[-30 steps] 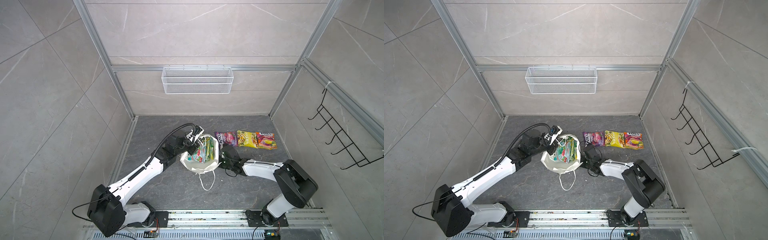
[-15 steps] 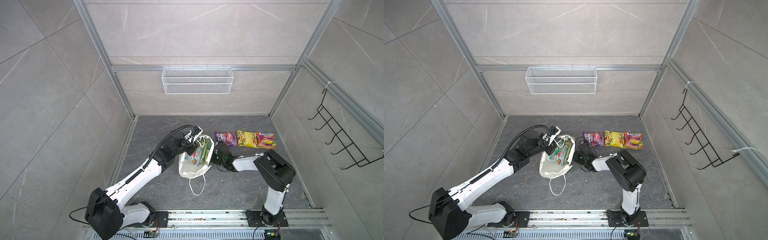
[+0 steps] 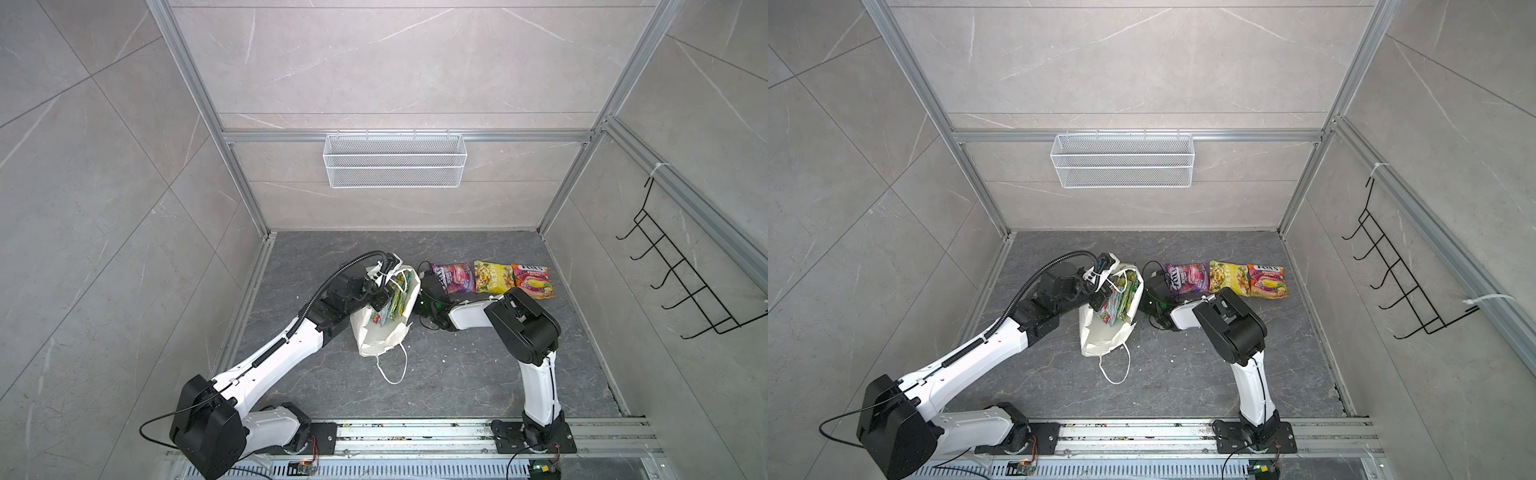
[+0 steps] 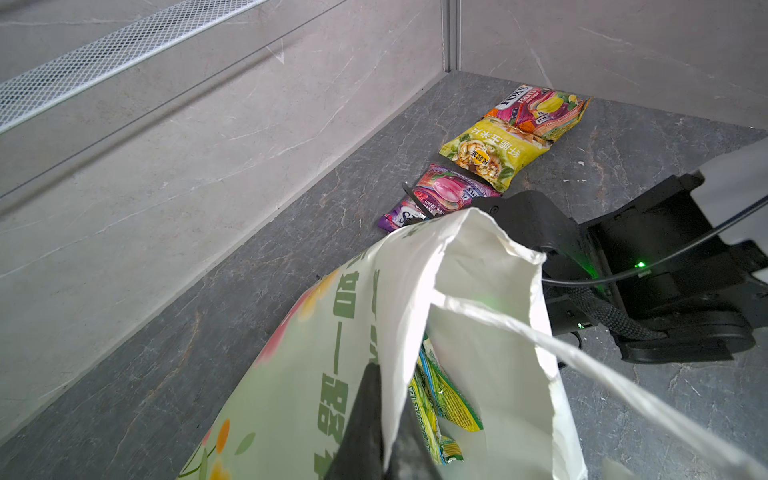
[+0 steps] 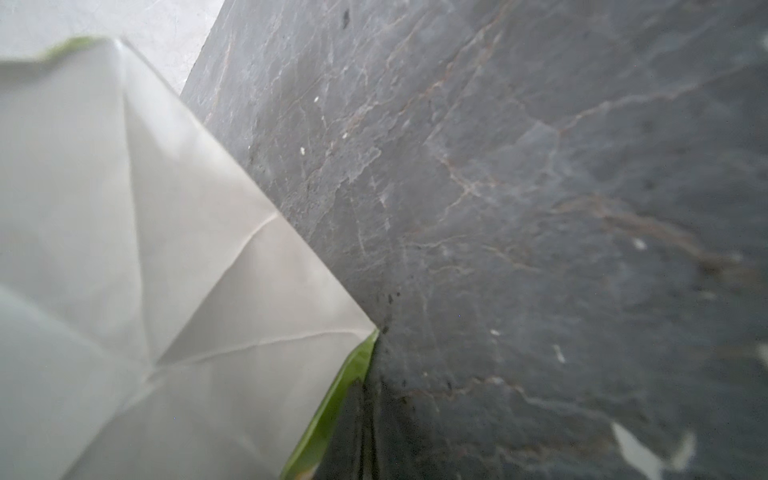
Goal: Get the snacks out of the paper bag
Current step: 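Raise the empty right gripper and move it back toward the bag, then tilt the bag toward the right gripper with the left gripper while the right approaches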
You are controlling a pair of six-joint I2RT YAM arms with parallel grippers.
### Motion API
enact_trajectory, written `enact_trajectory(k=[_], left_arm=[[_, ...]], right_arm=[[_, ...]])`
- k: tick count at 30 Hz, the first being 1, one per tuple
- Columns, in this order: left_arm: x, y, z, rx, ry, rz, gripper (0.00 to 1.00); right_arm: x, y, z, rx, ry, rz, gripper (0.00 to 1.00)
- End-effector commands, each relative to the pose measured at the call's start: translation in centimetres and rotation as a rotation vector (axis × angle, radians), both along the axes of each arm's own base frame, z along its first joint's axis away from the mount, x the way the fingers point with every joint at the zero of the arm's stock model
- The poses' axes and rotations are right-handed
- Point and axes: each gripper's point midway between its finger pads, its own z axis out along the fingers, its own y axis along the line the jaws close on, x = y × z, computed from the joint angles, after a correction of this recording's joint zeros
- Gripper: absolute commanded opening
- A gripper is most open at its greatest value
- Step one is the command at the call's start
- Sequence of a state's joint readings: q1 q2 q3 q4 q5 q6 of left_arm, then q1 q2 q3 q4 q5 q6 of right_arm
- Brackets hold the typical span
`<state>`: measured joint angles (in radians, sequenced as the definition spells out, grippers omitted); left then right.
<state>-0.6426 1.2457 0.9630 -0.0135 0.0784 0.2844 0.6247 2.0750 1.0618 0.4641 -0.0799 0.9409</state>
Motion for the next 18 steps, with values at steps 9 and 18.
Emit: enact_trajectory(k=[9,18], left_arm=[[0.5,-1.1,1.9,-0.047,-0.065,-0.033,0.00],[0.0,-1.2,1.6,-0.068,-0.053,-0.046,0.00]], right_arm=[[-3.1,-6.3,6.4,-0.231,-0.134,-0.051,0.27],[-6.9,-13.3,14.9,-0.339,-0.298,-0.163,0.35]])
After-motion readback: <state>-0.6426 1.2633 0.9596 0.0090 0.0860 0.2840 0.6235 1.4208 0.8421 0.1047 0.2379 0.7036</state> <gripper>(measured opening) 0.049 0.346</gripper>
